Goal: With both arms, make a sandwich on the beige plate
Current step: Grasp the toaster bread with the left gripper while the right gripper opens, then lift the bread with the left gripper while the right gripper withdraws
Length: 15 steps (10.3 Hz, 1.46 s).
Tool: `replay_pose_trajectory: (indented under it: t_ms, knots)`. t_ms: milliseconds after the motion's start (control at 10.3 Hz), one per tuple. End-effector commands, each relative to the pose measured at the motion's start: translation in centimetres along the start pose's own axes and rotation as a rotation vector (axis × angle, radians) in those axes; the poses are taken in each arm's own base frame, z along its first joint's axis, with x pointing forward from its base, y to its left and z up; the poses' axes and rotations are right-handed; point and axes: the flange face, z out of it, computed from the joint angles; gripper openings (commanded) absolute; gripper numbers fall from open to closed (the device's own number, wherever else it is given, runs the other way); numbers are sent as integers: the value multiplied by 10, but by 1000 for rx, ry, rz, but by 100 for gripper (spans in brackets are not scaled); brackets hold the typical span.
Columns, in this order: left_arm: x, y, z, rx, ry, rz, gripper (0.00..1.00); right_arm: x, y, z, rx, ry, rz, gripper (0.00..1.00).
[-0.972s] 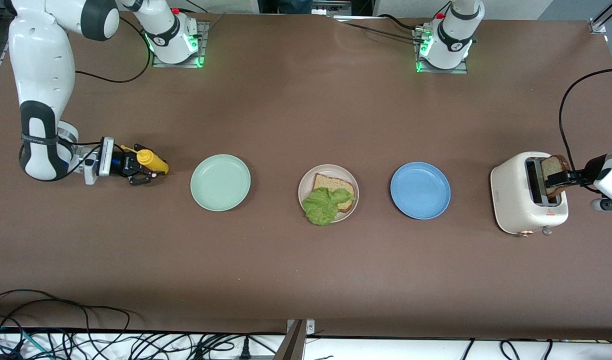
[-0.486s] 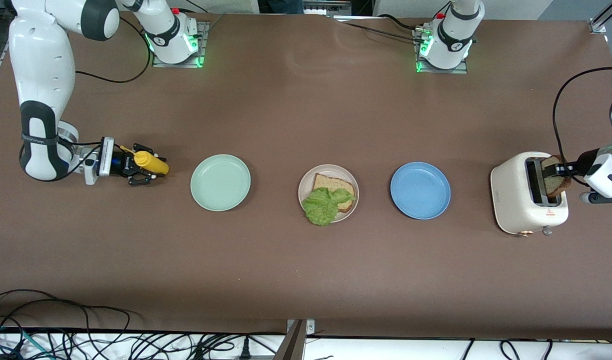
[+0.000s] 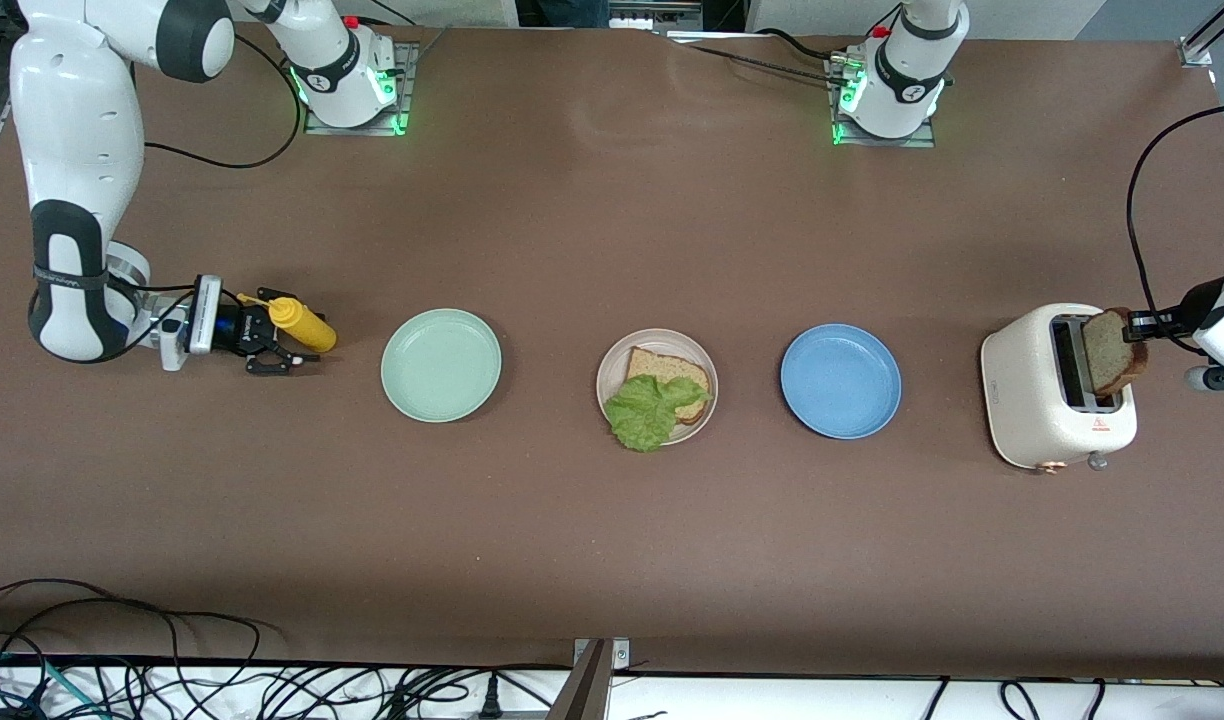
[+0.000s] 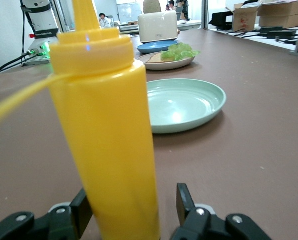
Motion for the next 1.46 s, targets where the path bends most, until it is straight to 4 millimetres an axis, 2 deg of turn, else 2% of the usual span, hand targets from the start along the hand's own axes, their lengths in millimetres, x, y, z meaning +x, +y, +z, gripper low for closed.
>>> replay_pose_trajectory:
  t_ms: [0,194,292,389,486,583,778,972,1069,1167,1361]
  knots:
    - [-7,-4,-22,28,16,23,0,-5,1,-40,11,-13,-6,73]
    - [-12,0,-41,38,48,22,0,-10,-2,-68,41,-19,-6,74]
    - [-16,3,-52,44,64,25,0,-10,1,-89,51,-52,-11,73]
    - [-16,9,-61,47,70,34,0,0,10,-106,77,-86,-18,73]
    - [-15,15,-84,48,72,41,0,13,21,-121,104,-123,-11,73]
    - [-13,29,-100,44,67,62,0,23,30,-136,107,-165,24,73]
    - [-9,71,-126,46,86,122,0,72,58,-157,146,-260,85,72]
    - [-5,112,-130,28,97,187,0,139,84,-180,134,-388,189,74]
    - [-4,144,-132,24,102,211,0,166,93,-186,125,-425,224,100]
    - [-2,174,-130,9,98,200,0,188,102,-192,106,-457,232,100]
    - [0,227,-120,-198,63,129,0,232,110,-194,61,-526,309,100]
